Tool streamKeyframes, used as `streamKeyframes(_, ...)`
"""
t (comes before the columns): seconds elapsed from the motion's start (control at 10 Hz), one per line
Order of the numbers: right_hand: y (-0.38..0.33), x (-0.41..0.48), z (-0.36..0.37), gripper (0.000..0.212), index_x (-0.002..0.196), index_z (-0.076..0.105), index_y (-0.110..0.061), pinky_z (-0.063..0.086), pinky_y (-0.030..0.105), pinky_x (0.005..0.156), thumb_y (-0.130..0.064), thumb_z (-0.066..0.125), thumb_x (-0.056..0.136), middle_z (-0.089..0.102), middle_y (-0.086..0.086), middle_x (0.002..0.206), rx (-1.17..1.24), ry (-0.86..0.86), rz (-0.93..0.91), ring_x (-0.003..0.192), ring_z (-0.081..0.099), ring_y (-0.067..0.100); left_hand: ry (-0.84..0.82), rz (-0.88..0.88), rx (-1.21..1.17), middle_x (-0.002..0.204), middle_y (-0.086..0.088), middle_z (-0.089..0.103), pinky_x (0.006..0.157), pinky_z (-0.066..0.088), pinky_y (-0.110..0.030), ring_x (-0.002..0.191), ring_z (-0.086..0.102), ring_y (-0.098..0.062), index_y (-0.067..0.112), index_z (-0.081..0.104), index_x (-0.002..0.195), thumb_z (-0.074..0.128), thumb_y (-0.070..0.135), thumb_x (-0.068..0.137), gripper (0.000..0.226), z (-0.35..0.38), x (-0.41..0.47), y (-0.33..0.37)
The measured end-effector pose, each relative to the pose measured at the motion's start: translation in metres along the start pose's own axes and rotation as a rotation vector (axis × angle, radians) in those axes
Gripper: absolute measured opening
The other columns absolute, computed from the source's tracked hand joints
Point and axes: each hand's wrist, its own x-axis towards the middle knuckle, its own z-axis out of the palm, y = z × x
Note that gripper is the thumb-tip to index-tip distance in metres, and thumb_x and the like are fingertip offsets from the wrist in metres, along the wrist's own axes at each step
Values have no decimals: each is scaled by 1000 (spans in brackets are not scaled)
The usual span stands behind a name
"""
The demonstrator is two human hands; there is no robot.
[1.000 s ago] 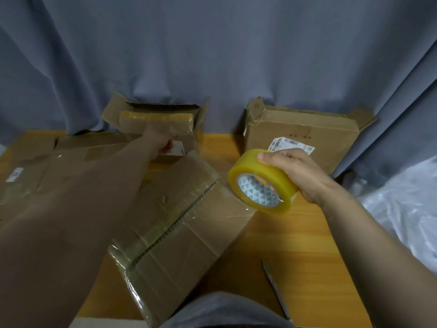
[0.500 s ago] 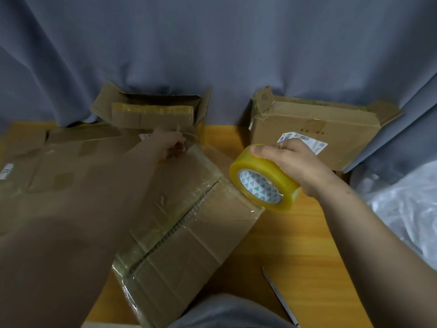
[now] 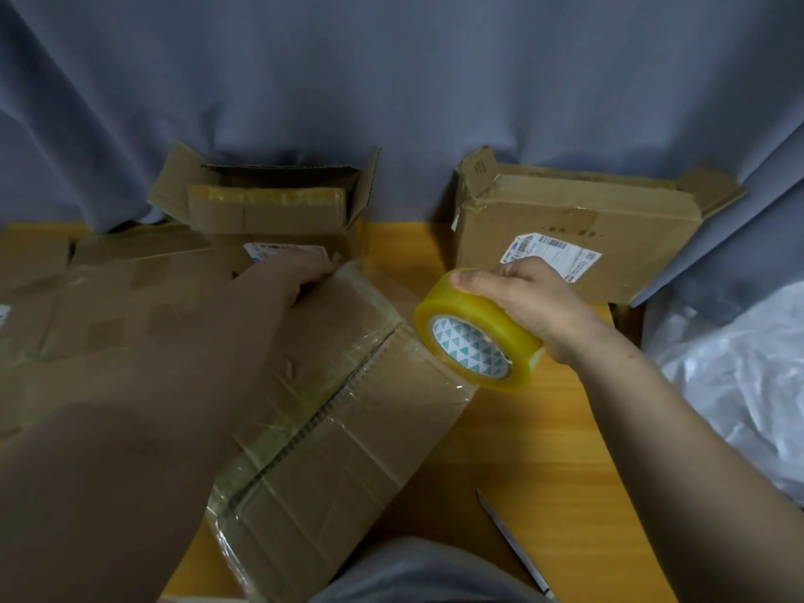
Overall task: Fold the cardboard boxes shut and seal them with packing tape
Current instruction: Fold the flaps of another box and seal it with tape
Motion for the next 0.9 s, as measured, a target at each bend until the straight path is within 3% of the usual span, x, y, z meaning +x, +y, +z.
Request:
streamKeyframes(0.1,2,2,0,62,91,68,3,55,48,80,-53,76,66,72,17,88,-2,1,-9,80,70,31,16,51,88,125,-17,59,91,47,-38,115,55,-31,2,58,123,62,28,90,42,0,-1,-4)
streamKeyframes(0.2,1,-1,0,60,87,67,2,56,47,80,-54,75,67,72,15,87,-2,-17,-6,80,70,30,131,267,274,113,-17,63,82,44,-36,104,57,-30,3,63,113,48,32,97,37,8,-18,-1)
streamKeyframes(0.3,-2,-7,-4,41,71,65,-9,57,35,72,-49,74,71,73,13,83,18,-75,0,75,70,26,136,457,399,106,-14,63,84,43,-38,100,58,-30,7,62,109,30,45,100,51,28,-35,-1)
streamKeyframes(0.4,0,-14,-10,33,85,69,-12,56,38,79,-43,72,75,73,9,84,31,-134,23,79,70,24,136,423,502,111,-16,62,81,43,-39,104,58,-33,6,58,115,23,45,102,54,39,-40,-4)
streamKeyframes(0.5,3,-20,-21,33,89,67,-12,54,40,81,-43,70,78,72,8,87,-13,-59,37,80,68,24,157,408,522,107,-17,63,76,40,-37,99,58,-34,3,59,107,22,39,103,52,40,-39,-5)
streamKeyframes(0.6,7,-30,-40,44,89,70,-7,53,39,80,-49,67,79,71,10,86,-189,-12,45,79,67,25,160,404,530,113,-21,61,84,42,-40,106,56,-36,-1,58,108,23,32,104,48,40,-40,-1)
streamKeyframes(0.7,22,-38,-48,52,70,62,-6,43,33,63,-57,61,81,58,9,66,-452,-44,95,66,59,24,131,397,561,117,-23,58,87,42,-44,110,54,-39,-4,55,115,23,27,104,46,41,-41,0)
streamKeyframes(0.9,51,-36,-29,52,60,48,-12,31,29,53,-56,55,86,44,2,62,-631,-59,159,60,45,18,172,420,519,116,-24,60,88,42,-43,109,55,-37,-5,58,110,22,30,104,50,41,-41,-2)
